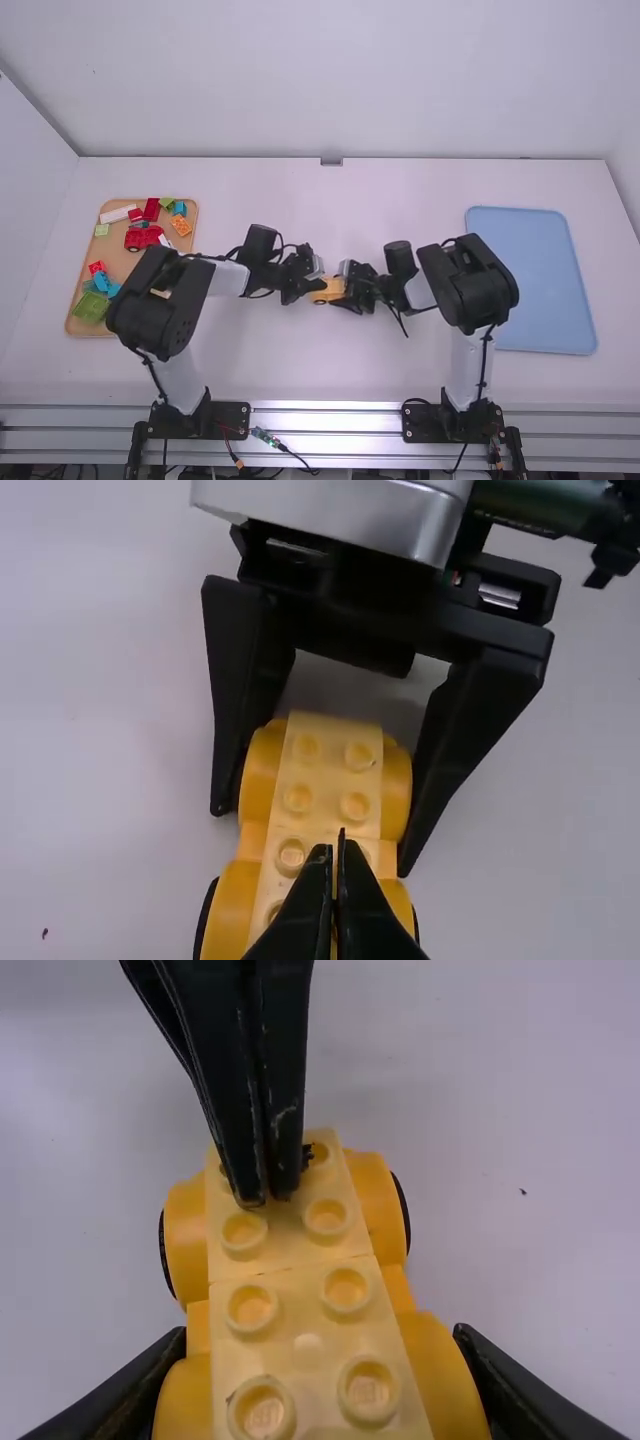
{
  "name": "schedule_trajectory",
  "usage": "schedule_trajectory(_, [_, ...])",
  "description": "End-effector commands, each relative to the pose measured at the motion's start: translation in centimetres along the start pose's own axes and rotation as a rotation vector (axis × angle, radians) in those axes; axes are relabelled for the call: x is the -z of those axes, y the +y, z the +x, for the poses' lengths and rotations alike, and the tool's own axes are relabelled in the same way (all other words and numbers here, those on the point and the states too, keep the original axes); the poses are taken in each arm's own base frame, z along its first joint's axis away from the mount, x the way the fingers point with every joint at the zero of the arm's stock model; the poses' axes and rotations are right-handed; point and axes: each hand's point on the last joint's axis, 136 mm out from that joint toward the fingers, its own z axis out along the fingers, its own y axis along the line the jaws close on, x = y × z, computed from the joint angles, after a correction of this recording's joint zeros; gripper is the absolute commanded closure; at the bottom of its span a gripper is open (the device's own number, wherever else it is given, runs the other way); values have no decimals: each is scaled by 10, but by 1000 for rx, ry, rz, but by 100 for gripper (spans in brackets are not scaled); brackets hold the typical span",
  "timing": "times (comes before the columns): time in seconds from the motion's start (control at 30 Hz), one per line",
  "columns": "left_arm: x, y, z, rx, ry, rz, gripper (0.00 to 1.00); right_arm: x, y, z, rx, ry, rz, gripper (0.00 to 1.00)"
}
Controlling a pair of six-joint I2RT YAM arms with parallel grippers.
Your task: Assemble lego blocks to make yellow taxi
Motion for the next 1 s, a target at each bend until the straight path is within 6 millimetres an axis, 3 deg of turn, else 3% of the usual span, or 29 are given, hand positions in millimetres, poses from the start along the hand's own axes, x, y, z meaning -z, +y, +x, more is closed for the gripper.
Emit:
schedule_trajectory(0.0, [-22, -9, 62, 69, 269, -34, 98, -8, 9, 5, -25, 25, -22, 57])
schedule_trajectory(0.07, [-20, -6, 53, 67, 259, -25, 98, -8, 9, 4, -24, 24, -22, 57])
schedule_trajectory(0.13, [-15, -7, 34, 43, 212, 15, 98, -8, 8, 5, -24, 25, -20, 56])
schedule_trajectory(0.17, [-6, -10, 13, -2, 153, 56, 98, -8, 8, 5, -25, 27, -18, 56])
schedule_trajectory(0.2, [-5, -10, 11, -6, 148, 59, 98, -8, 8, 5, -25, 27, -18, 56])
schedule_trajectory(0.3, [23, 2, -26, -51, 75, 31, 98, -8, 8, 5, -25, 27, -19, 53])
schedule_trajectory(0.33, [25, 3, -28, -51, 73, 27, 98, -8, 8, 5, -25, 27, -19, 53])
schedule_trajectory(0.37, [39, 11, -40, -45, 59, -15, 98, -7, 8, 5, -25, 26, -19, 53])
schedule_trajectory(0.4, [49, 16, -48, -40, 46, -43, 93, -8, 8, 5, -25, 27, -18, 53])
schedule_trajectory(0.43, [63, 23, -59, -32, 26, -86, 75, -8, 8, 5, -24, 26, -19, 53])
schedule_trajectory(0.47, [67, 25, -62, -27, 20, -99, 73, -8, 8, 5, -24, 27, -19, 52])
schedule_trajectory(0.5, [79, 32, -69, -11, 2, -136, 60, -8, 8, 5, -24, 27, -19, 52])
schedule_trajectory(0.53, [92, 39, -77, 8, -19, -178, 1, -8, 8, 5, -24, 26, -19, 51])
schedule_trajectory(0.57, [106, 45, -82, 28, -38, -219, 1, -8, 8, 5, -24, 27, -18, 51])
schedule_trajectory(0.73, [161, 78, -83, 218, -69, -434, 1, -7, 7, 5, -24, 27, -17, 43])
schedule_trajectory(0.77, [183, 96, -72, 351, -64, -559, 1, -7, 7, 6, -27, 31, -14, 37])
schedule_trajectory(0.8, [185, 98, -70, 366, -63, -573, 1, -7, 7, 7, -31, 34, -12, 35])
schedule_trajectory(0.87, [215, 121, -50, 519, -60, -738, 1, -7, 1, 11, -59, 72, 29, 18])
schedule_trajectory(0.9, [229, 127, -39, 562, -47, -795, 1, -4, -5, 15, -78, 107, 65, 10])
schedule_trajectory(0.97, [242, 130, -29, 629, -38, -835, 1, 0, -8, 17, -88, 148, 91, 4])
